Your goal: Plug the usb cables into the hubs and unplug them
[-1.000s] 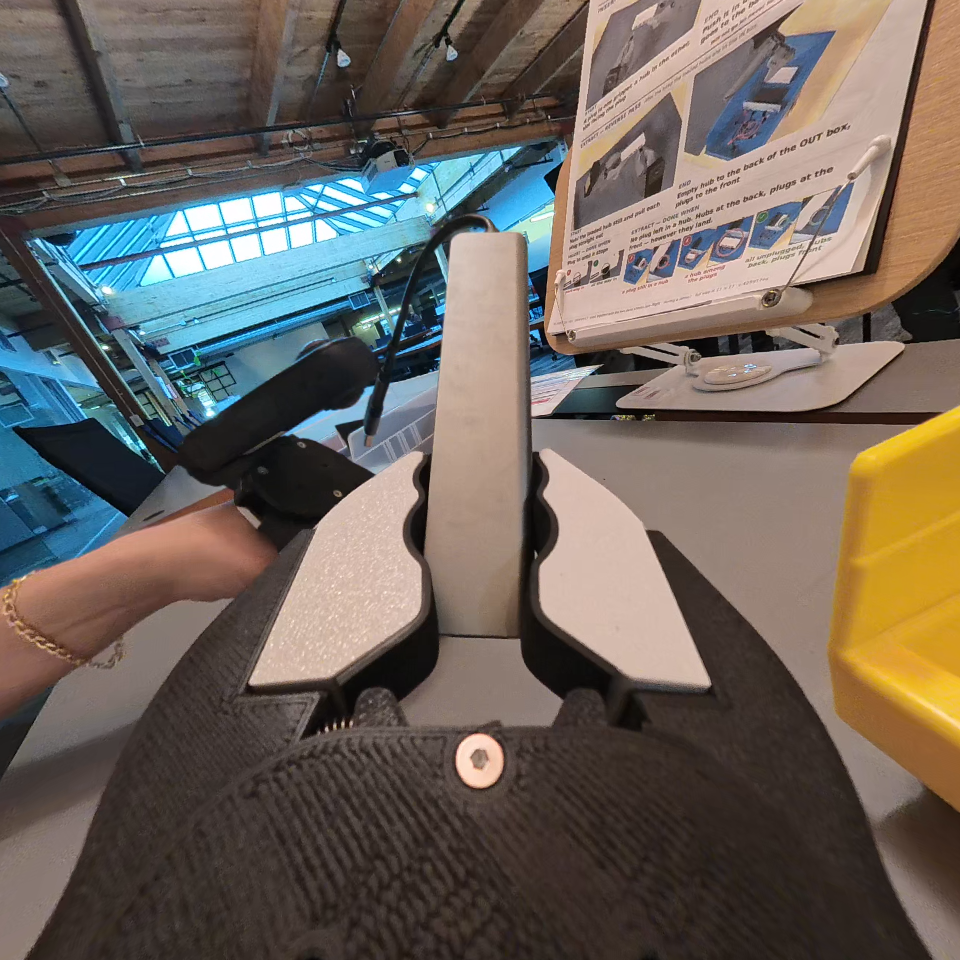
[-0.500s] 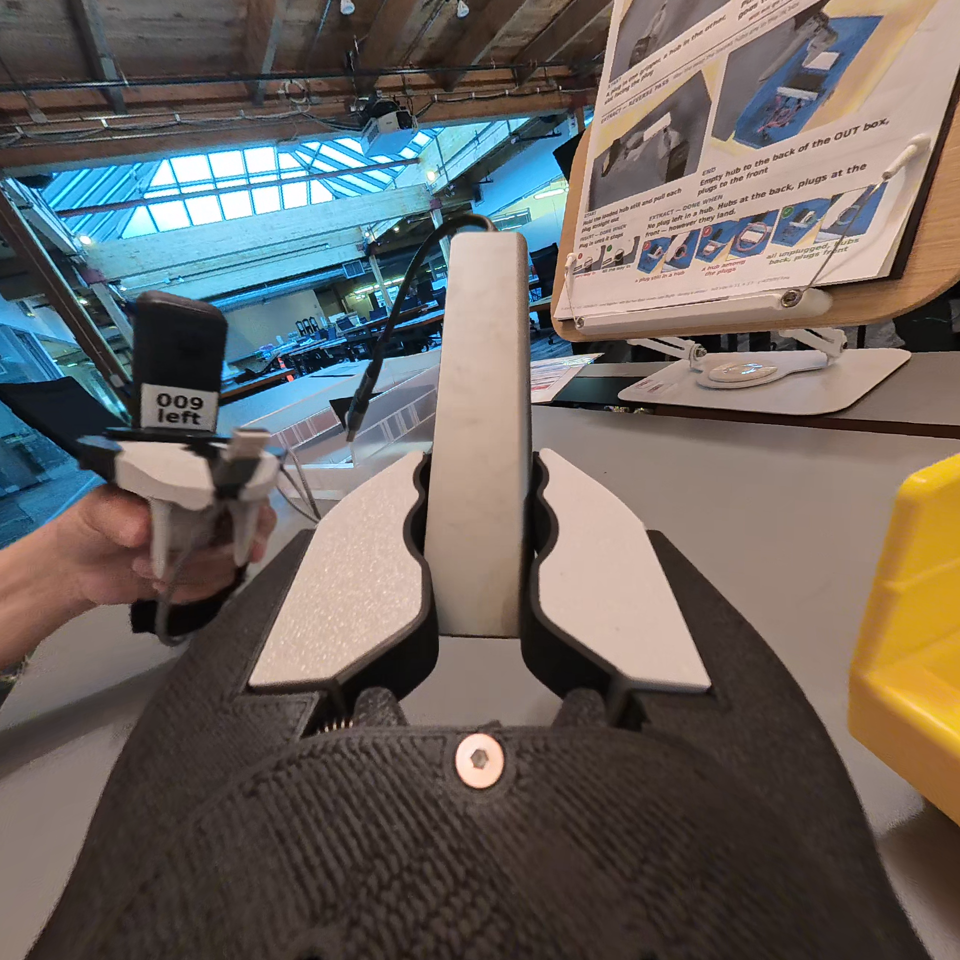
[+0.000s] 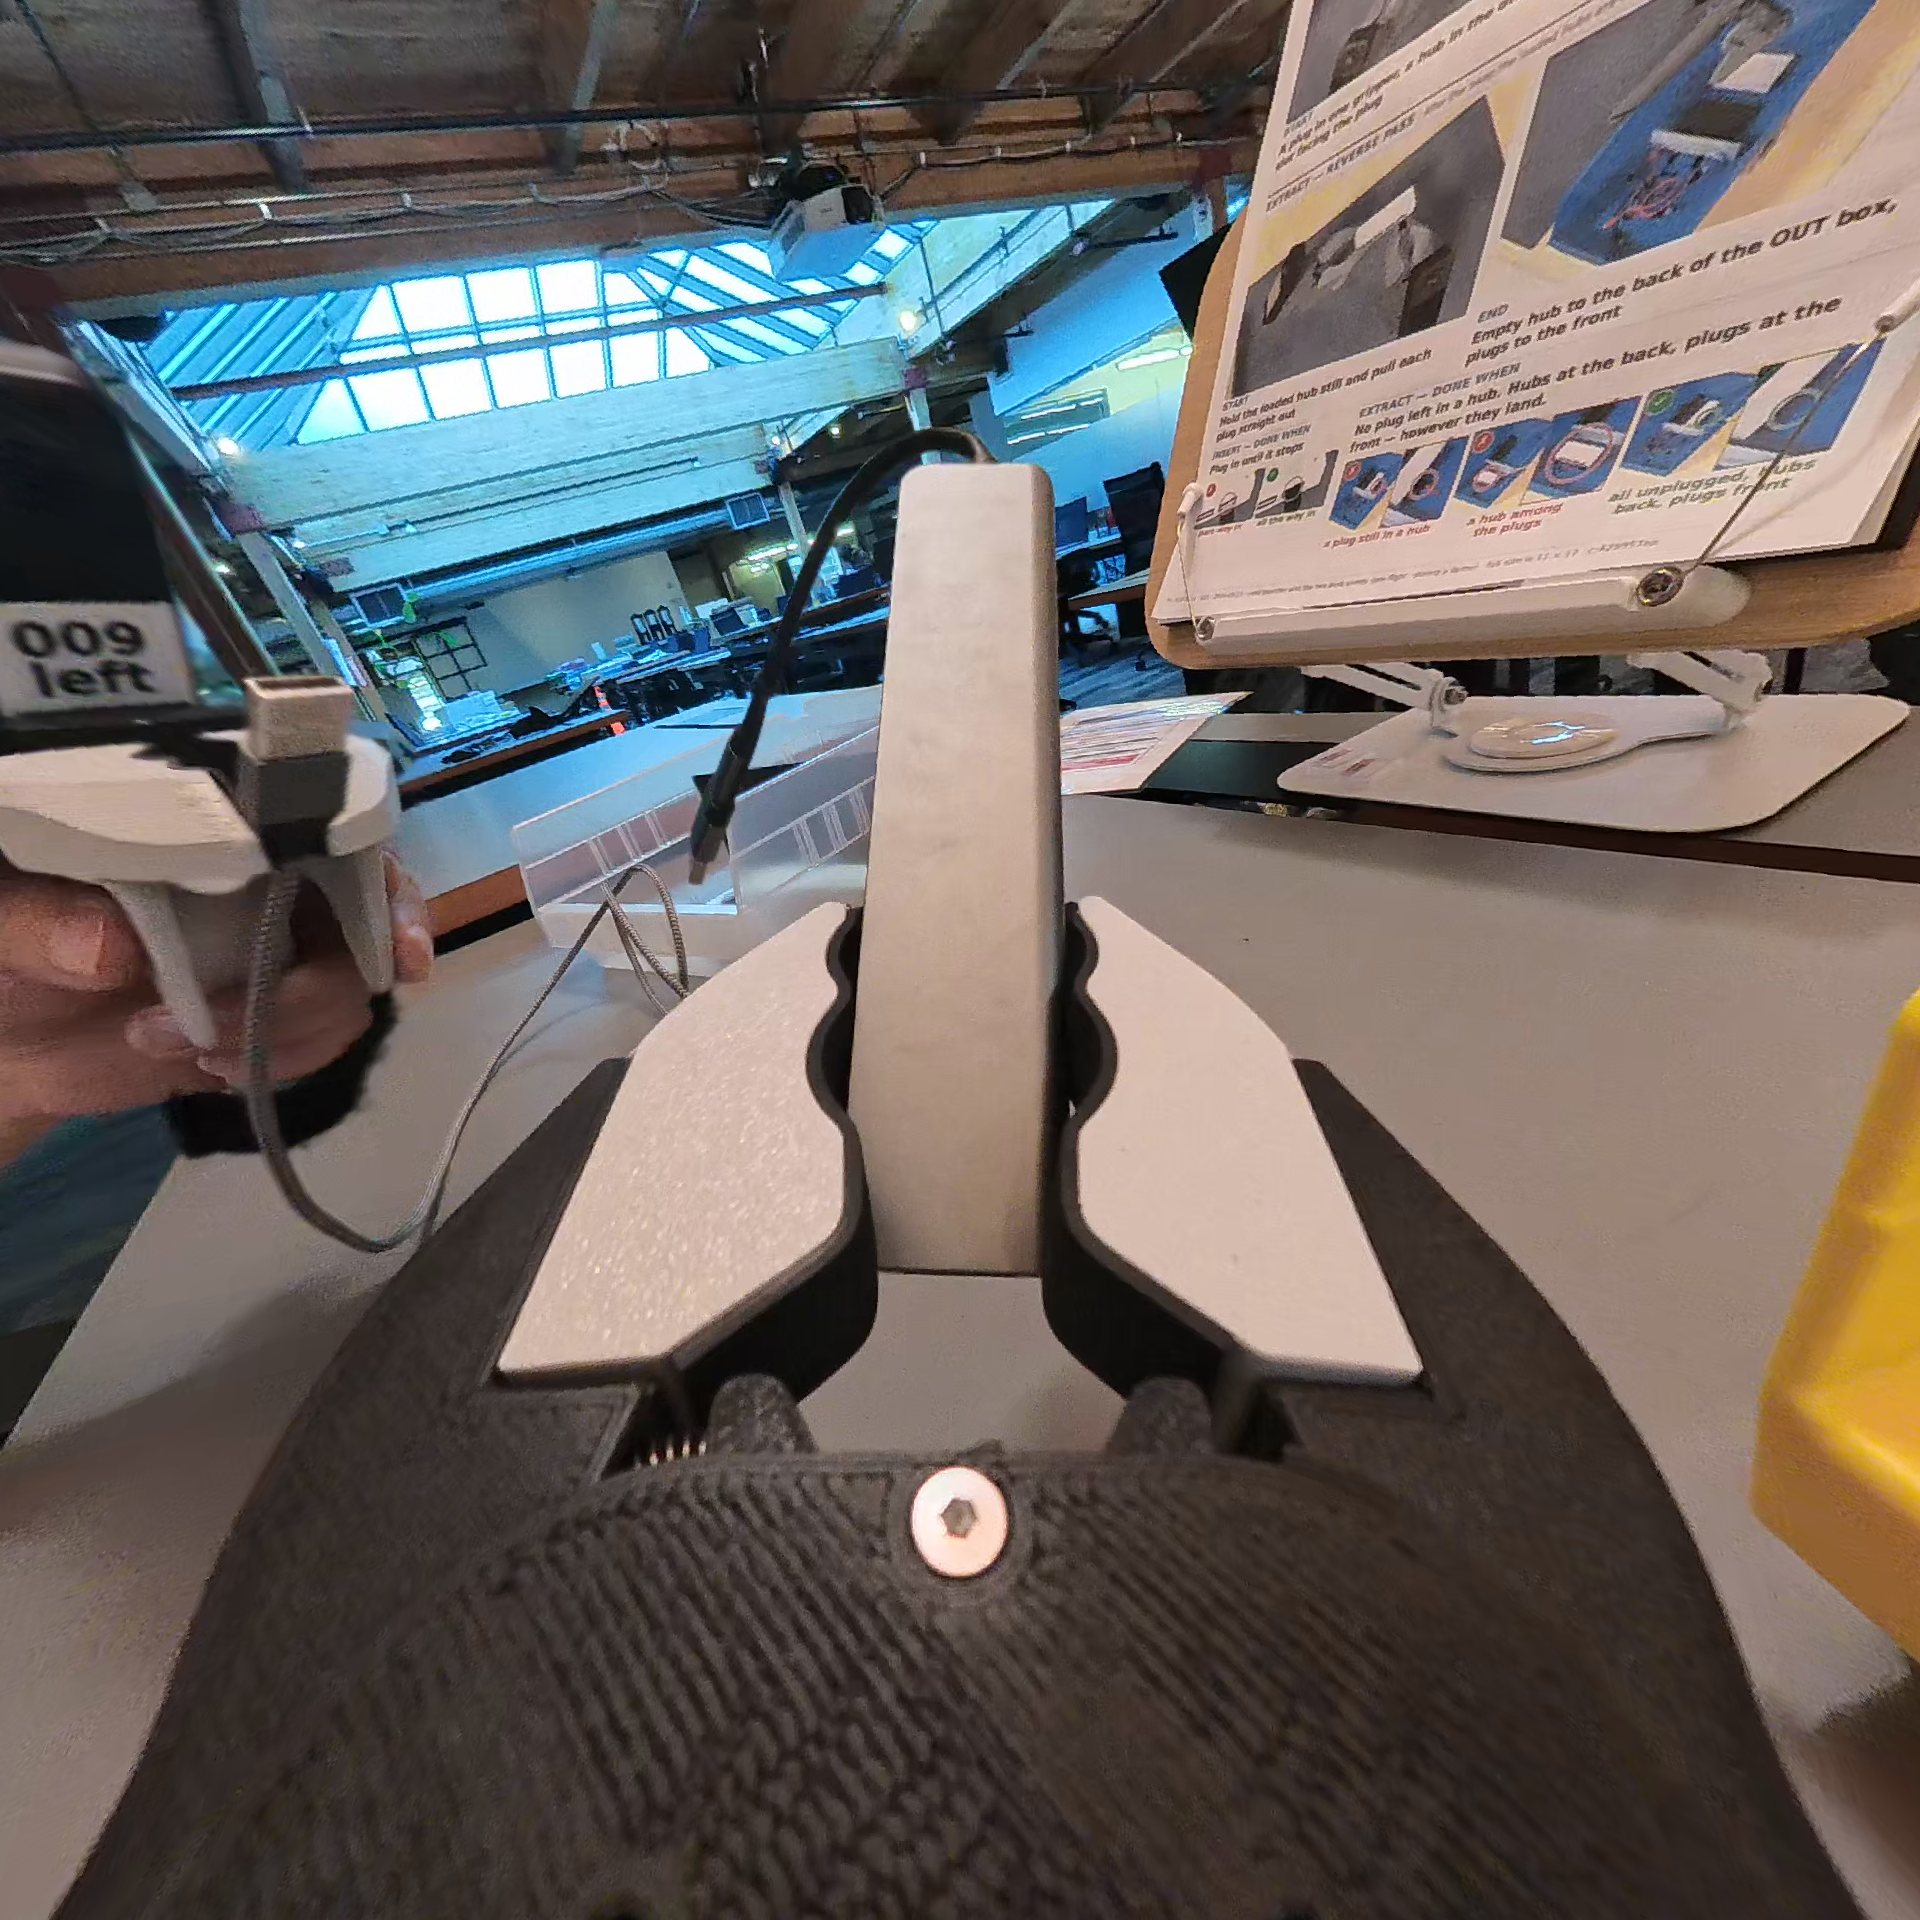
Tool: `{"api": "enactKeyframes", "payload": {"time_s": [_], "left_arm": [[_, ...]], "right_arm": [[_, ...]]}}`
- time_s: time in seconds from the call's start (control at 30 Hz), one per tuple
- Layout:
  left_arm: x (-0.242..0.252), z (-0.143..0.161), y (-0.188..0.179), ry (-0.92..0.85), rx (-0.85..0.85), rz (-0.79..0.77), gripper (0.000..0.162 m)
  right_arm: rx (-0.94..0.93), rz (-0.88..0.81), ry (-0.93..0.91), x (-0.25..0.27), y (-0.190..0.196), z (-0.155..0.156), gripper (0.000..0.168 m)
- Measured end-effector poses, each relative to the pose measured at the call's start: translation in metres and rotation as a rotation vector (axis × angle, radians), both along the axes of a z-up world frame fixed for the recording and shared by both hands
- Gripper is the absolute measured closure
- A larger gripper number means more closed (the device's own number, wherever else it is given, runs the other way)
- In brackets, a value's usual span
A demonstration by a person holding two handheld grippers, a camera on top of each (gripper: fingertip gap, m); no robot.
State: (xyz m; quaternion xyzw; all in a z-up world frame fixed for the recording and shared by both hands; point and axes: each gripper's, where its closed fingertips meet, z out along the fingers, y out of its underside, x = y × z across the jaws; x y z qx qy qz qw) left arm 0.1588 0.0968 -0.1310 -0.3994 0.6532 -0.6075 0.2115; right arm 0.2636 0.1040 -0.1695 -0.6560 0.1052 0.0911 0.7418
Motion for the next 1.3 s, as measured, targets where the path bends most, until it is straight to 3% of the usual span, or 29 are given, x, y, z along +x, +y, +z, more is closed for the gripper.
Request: {"api": "enactKeyframes", "payload": {"time_s": [0.13, 0.33, 0.6, 0.73, 0.8, 0.87, 0.97, 1.07, 1.17, 1.23, 1.3], "left_arm": [[0.006, -0.007, 0.006, 0.081, 0.206, 0.129, 0.157], [0.009, -0.024, 0.014, 0.171, 0.426, 0.198, 0.157], [0.013, -0.031, 0.02, 0.238, 0.551, 0.256, 0.157], [0.01, -0.063, 0.038, 0.264, 0.725, 0.28, 0.157], [0.002, -0.087, 0.039, 0.317, 0.763, 0.215, 0.157], [-0.006, -0.101, 0.028, 0.373, 0.635, 0.14, 0.157], [-0.014, -0.092, 0.004, 0.415, 0.242, 0.019, 0.157], [-0.024, -0.035, -0.02, 0.349, -0.337, -0.215, 0.158], [-0.03, 0.038, -0.003, 0.148, -0.804, -0.346, 0.158], [-0.03, 0.075, 0.006, 0.07, -0.947, -0.391, 0.158], [-0.025, 0.104, -0.003, 0.079, -0.935, -0.439, 0.158]], "right_arm": [[0.011, 0.019, 0.023, 0.001, -0.001, 0.001, 0.132], [0.02, 0.033, 0.038, 0.001, -0.001, 0.001, 0.132], [0.016, 0.041, 0.032, -0.001, -0.001, 0.001, 0.132], [0.021, 0.029, 0.044, 0.002, -0.002, 0.001, 0.132], [0.024, 0.028, 0.048, 0.003, -0.002, 0.001, 0.133], [0.023, 0.029, 0.048, 0.003, -0.002, 0.001, 0.132], [0.018, 0.029, 0.041, 0.002, -0.002, 0.001, 0.132], [0.017, 0.03, 0.039, 0.002, -0.001, 0.001, 0.132], [0.018, 0.028, 0.041, 0.002, -0.002, 0.001, 0.133], [0.019, 0.023, 0.045, 0.003, -0.002, 0.001, 0.133], [0.019, 0.014, 0.049, 0.005, -0.002, 0.001, 0.132]]}}
